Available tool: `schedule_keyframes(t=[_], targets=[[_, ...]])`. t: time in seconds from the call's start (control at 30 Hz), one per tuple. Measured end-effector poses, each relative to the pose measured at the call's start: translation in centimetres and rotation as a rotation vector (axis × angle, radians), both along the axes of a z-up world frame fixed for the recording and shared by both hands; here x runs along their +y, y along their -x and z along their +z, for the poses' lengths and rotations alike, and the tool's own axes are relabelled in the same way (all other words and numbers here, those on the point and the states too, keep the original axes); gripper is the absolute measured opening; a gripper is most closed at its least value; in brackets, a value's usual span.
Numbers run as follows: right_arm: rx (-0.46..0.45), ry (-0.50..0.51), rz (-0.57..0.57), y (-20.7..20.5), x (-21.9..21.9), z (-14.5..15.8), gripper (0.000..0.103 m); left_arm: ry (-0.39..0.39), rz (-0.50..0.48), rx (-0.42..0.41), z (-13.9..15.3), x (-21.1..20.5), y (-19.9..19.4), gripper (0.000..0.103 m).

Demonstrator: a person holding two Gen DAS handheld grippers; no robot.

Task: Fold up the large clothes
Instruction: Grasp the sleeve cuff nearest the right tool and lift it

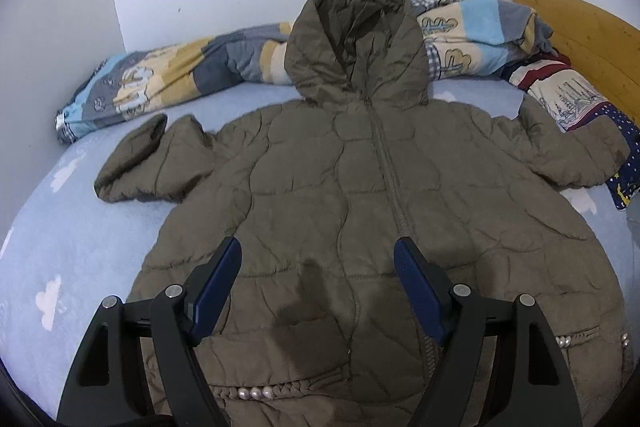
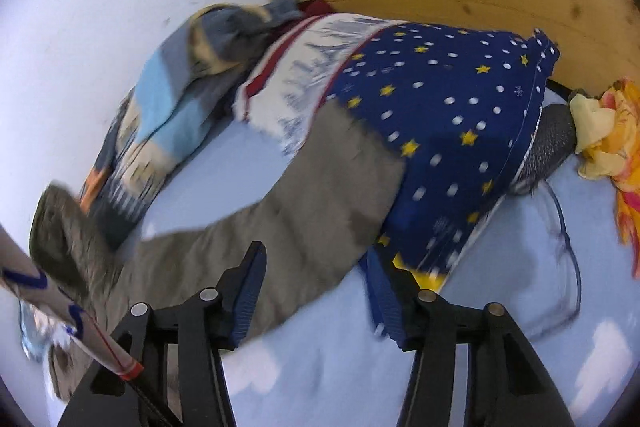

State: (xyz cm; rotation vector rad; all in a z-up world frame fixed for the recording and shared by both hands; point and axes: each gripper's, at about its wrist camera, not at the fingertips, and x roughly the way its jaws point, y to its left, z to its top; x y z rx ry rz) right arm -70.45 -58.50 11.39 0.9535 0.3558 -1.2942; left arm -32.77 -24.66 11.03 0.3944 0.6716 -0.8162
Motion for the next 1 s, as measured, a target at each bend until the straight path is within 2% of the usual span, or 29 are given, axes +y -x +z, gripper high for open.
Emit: schedule_keyframes(t=[0.13,0.23,0.3,0.33,0.37,0.43,0.57,0.73,0.87,1.0], targets=[[-0.024,-0.044,-0.055,2.2,-4.0,-1.8,0.057,-0.006,0.008,0.016,-0.3,0.1,-0.5,0.078],[-0.018,-0.085,-0.073,2.3,-6.5,-3.3,0.056,-0.015,0.01,0.012,-0.6,0.0,-0.6,0.078],[-0.028,-0.104,-0.051,2.0,-7.5,-4.4,0.044,-0.025,0.007,0.018,-0.9,-0.1,-0.7,0.078],[-0.001,-0.109,-0.057,1.9,-7.8,-4.7,0.026,-0.029,0.007,0.018,-0.9,-0.2,-0.7,0.078],[0.02,-0.104,-0.068,1.9,-7.9,-4.8,0.021,-0.032,0.007,0.019,-1.0,-0.2,-0.7,0.078],[-0.006,-0.065,-0.071,2.2,-7.4,-4.1,0.016,-0.025,0.009,0.024,-0.8,-0.1,-0.8,0.078],[0.005,0.037,-0.078,2.2,-5.1,-0.3,0.014,-0.005,0.01,0.018,-0.4,0.2,-0.6,0.078],[-0.004,0.164,-0.056,1.6,-1.5,7.8,0.013,0.027,0.004,0.018,0.8,0.7,-0.3,0.078],[-0.011,0.269,0.041,-2.1,2.4,15.1,0.013,0.051,0.007,0.023,1.8,1.2,-0.4,0.078],[-0.044,0.356,0.193,-8.4,7.1,21.1,0.013,0.075,0.024,0.028,2.7,2.3,-0.9,0.078]])
